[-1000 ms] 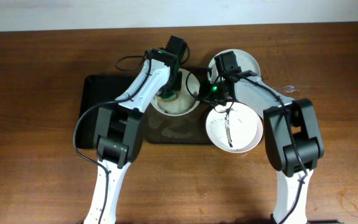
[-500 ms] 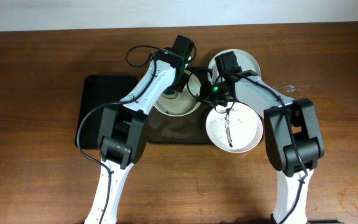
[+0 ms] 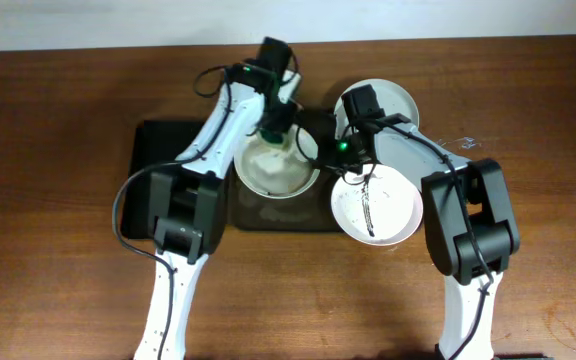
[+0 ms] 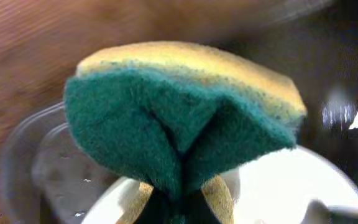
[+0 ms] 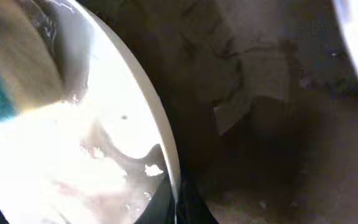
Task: Clean dirty plates on tray and stack at the side
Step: 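Scrub the left plate with the sponge while the right gripper holds its rim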
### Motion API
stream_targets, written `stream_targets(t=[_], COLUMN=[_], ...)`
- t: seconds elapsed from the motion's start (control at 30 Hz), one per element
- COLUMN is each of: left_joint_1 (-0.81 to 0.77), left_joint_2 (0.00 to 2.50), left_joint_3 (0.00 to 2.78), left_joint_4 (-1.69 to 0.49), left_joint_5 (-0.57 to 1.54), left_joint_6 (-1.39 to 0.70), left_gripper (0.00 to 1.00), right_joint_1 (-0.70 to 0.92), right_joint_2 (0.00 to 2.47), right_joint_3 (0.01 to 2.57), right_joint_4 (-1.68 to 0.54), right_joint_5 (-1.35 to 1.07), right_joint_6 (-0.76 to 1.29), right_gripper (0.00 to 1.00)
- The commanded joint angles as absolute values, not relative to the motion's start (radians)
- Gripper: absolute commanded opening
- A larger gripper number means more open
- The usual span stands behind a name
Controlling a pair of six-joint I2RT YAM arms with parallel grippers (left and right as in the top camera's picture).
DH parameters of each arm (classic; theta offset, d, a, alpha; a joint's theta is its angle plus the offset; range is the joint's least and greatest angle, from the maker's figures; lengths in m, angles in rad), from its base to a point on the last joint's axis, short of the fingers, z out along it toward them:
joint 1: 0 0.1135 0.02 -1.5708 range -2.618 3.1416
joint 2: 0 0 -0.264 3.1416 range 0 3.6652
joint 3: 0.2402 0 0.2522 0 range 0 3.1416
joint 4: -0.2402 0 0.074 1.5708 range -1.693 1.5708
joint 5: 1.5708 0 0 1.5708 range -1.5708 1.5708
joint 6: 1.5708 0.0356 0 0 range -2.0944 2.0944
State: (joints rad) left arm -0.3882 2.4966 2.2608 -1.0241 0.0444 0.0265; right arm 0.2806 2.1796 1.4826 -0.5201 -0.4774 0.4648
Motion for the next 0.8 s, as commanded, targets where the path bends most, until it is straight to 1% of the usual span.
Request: stream_targets(t=[0.0, 0.1, 0.2, 0.27, 0.33, 0.43, 0.47, 0.53, 0.6, 0.67, 0.73, 0.77], left_joint_1=[-0.378, -0.438, -0.498, -0.499, -0.464, -0.361, -0.322, -0.308, -0.311, -0.317, -0.324, -0.324], left_joint_2=[2.503, 2.546, 2.616, 2.621, 2.621, 2.588, 2.576, 2.577, 2.577, 2.577, 2.577, 2.577], left_joint_3=[2.292, 2.291, 2.291, 2.292, 2.294, 2.299, 2.299, 2.291, 2.291, 2.291, 2.292, 2.292], left_joint_4=[-0.974, -0.987, -1.084, -1.085, -1.063, -1.097, -1.149, -1.211, -1.255, -1.285, -1.312, -1.340], left_joint_5=[0.061, 0.060, 0.077, 0.092, 0.116, 0.108, 0.010, -0.148, -0.188, -0.186, -0.048, 0.073], left_joint_6=[-0.602, -0.662, -0.662, -0.629, -0.468, -0.265, -0.216, -0.209, -0.124, -0.024, 0.134, 0.215], left_gripper=[0.00, 0.00, 0.00, 0.00, 0.00, 0.00, 0.00, 0.00, 0.00, 0.00, 0.00, 0.00], right_joint_1=[0.288, 0.287, 0.287, 0.287, 0.287, 0.287, 0.287, 0.287, 0.287, 0.287, 0.287, 0.287], right_joint_2=[2.202, 2.202, 2.202, 2.202, 2.202, 2.202, 2.202, 2.202, 2.202, 2.202, 2.202, 2.202], right_joint_3=[1.470, 1.470, 1.470, 1.470, 1.470, 1.470, 1.470, 1.470, 1.470, 1.470, 1.470, 1.470], right_joint_4=[-0.527, -0.526, -0.525, -0.524, -0.528, -0.527, -0.527, -0.527, -0.527, -0.526, -0.523, -0.523], right_joint_5=[-0.486, -0.486, -0.482, -0.482, -0.482, -0.482, -0.482, -0.482, -0.482, -0.482, -0.482, -0.482], right_joint_6=[0.461, 0.461, 0.461, 0.461, 0.461, 0.461, 0.461, 0.461, 0.461, 0.461, 0.461, 0.460], right_gripper=[0.04, 0.04, 0.04, 0.04, 0.04, 0.04, 0.04, 0.04, 0.04, 0.04, 0.04, 0.04])
